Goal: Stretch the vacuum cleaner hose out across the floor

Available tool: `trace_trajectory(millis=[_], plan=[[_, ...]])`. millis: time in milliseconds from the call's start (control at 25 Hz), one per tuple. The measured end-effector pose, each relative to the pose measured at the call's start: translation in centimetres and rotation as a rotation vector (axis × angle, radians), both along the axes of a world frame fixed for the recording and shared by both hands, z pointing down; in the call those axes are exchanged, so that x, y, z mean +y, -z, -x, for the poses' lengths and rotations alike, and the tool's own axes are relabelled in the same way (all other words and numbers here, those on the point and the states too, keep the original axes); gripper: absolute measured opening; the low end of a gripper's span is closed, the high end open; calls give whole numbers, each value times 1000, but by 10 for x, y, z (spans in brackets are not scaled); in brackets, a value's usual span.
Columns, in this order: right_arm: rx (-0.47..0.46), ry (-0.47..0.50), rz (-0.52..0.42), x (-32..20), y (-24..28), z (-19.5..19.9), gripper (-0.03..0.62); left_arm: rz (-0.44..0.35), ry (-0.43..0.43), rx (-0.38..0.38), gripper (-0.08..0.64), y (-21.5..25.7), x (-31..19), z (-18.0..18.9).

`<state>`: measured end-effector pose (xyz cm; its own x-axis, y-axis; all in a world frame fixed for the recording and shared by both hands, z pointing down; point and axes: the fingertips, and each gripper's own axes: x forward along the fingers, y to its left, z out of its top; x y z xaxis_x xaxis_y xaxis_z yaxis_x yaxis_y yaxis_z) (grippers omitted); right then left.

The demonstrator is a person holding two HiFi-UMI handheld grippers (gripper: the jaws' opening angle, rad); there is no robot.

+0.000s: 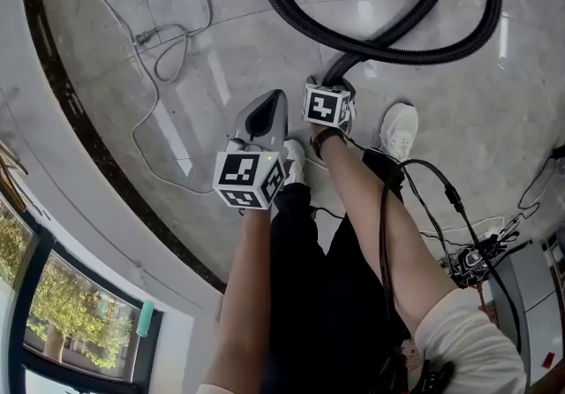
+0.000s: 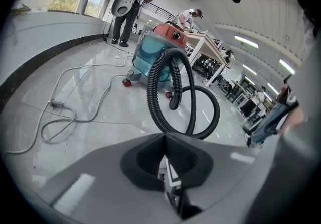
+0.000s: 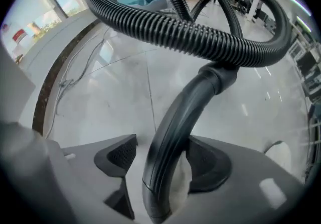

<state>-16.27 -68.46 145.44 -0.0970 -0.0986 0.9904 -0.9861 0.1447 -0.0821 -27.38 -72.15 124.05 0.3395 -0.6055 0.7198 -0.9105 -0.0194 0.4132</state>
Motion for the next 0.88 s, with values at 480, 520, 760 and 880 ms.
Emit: trace_trajectory(millis=[480, 520, 760, 880], plan=[[-568, -153, 189, 29, 107, -27, 166, 20, 61, 79, 2, 72, 13, 3], [-628, -184, 218, 37, 134, -27, 166, 17, 60, 91, 2, 87, 12, 0], [-808, -346, 312, 74, 302, -18, 166, -44, -39, 135, 2, 204, -2, -24], [-834, -431, 373, 118, 409, -15, 167, -32, -80, 163, 2, 285, 20, -30]])
